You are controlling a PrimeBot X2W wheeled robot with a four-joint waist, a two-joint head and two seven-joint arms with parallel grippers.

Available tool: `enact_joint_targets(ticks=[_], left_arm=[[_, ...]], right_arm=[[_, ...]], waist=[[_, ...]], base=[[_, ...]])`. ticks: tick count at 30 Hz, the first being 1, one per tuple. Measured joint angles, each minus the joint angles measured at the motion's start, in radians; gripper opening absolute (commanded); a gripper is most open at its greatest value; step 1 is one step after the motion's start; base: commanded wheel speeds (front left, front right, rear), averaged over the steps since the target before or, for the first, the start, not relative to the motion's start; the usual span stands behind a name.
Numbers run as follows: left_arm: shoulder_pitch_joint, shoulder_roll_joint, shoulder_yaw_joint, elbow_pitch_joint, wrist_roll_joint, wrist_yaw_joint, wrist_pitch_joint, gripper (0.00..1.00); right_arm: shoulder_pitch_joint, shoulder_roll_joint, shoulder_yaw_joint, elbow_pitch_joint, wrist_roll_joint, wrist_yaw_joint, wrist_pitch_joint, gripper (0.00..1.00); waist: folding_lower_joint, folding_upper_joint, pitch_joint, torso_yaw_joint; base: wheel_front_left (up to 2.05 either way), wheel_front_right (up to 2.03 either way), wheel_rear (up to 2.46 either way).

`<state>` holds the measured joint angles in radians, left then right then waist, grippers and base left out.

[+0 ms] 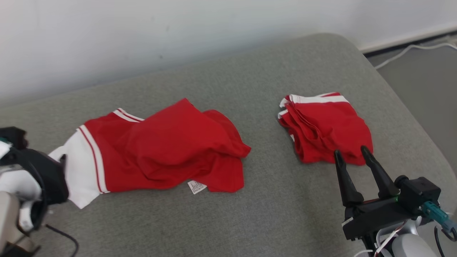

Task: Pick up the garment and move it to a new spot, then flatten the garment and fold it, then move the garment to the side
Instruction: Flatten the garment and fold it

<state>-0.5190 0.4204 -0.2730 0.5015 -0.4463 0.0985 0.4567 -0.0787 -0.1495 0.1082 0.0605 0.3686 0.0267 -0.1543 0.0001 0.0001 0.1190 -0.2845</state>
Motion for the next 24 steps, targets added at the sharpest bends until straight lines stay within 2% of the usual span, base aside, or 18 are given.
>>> enact_joint_targets(ticks=[7,16,24], left_arm=[[-0.085,0.091,0.007,0.075,0.068,0.016,0.134,1.00],[-0.127,0.089,-0.010,0.131,0.105,0.017,0.237,1.00],[-0.173,0.100,-0.013,0.149,0.173,0.025,0.276,1.00]], right_arm=[[-0.033,0.000,0.003,-0.001,0.001,0.009,-0.001,1.00],[-0.047,-0.006,-0.001,0.006,0.001,0.010,-0.005,1.00],[-0.056,-0.012,0.000,0.005,0.001,0.017,-0.013,1.00]], waist=[[0.0000,0.0000,0.071,-0.060],[0.0001,0.0001,0.138,-0.109],[0.0000,0.0000,0.151,-0.088]], base=[[0.00,0.00,0.00],[0.00,0.00,0.00],[0.00,0.00,0.00]])
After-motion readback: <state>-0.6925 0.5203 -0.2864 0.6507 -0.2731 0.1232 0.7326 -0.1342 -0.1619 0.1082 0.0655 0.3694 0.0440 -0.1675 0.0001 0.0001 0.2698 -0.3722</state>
